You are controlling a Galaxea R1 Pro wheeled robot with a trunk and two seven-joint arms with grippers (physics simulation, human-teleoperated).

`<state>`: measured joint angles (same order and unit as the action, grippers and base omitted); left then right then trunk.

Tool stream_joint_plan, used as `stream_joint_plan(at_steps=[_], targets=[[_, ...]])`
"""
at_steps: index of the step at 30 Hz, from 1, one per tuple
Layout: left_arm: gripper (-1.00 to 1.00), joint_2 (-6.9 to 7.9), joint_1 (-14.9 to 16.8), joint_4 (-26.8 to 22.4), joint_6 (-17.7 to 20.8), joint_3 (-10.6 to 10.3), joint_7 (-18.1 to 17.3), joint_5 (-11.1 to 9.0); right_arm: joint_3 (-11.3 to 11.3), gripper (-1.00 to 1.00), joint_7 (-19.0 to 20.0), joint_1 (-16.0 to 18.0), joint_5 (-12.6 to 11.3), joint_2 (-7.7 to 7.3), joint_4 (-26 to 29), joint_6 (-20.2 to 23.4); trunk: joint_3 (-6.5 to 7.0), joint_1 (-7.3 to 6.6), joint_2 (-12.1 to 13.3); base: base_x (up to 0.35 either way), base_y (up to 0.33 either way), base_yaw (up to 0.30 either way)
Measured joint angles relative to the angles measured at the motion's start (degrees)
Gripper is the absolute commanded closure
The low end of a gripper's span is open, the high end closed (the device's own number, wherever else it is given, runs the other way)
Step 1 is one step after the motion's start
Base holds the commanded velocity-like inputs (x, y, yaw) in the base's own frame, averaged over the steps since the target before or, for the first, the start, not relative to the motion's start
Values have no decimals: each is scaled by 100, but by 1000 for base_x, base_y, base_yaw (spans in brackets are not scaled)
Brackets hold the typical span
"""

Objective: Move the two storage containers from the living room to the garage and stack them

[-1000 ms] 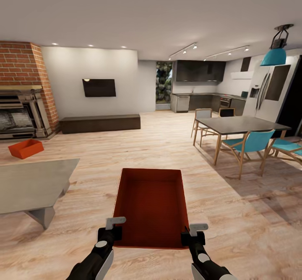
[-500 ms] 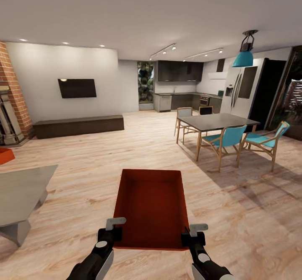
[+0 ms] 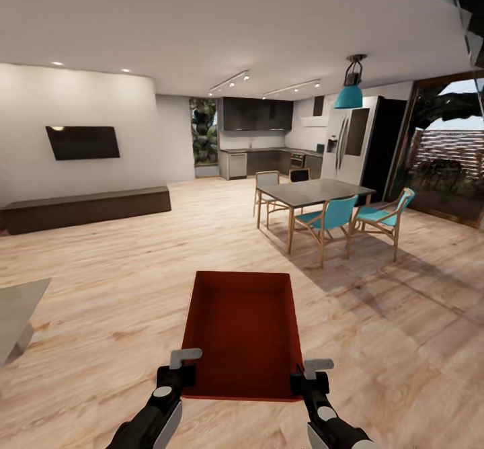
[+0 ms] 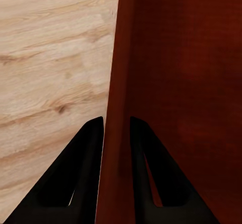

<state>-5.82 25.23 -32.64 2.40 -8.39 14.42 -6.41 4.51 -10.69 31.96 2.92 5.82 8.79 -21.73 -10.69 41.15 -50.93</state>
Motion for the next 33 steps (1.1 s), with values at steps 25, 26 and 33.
stream_joint_plan(at_steps=[25,26,33], targets=[[100,-10,0,6,0,0,13,3,11,100,8,0,-13,-9,0,3,37,0,0,0,0,-283],[100,-10,0,6,0,0,13,3,11,100,8,0,-13,-9,0,3,39,0,0,0,0,-283],[100,-10,0,7,0,0,13,3,11,100,9,0,-12,-9,0,4,55,0,0,0,0,-283]])
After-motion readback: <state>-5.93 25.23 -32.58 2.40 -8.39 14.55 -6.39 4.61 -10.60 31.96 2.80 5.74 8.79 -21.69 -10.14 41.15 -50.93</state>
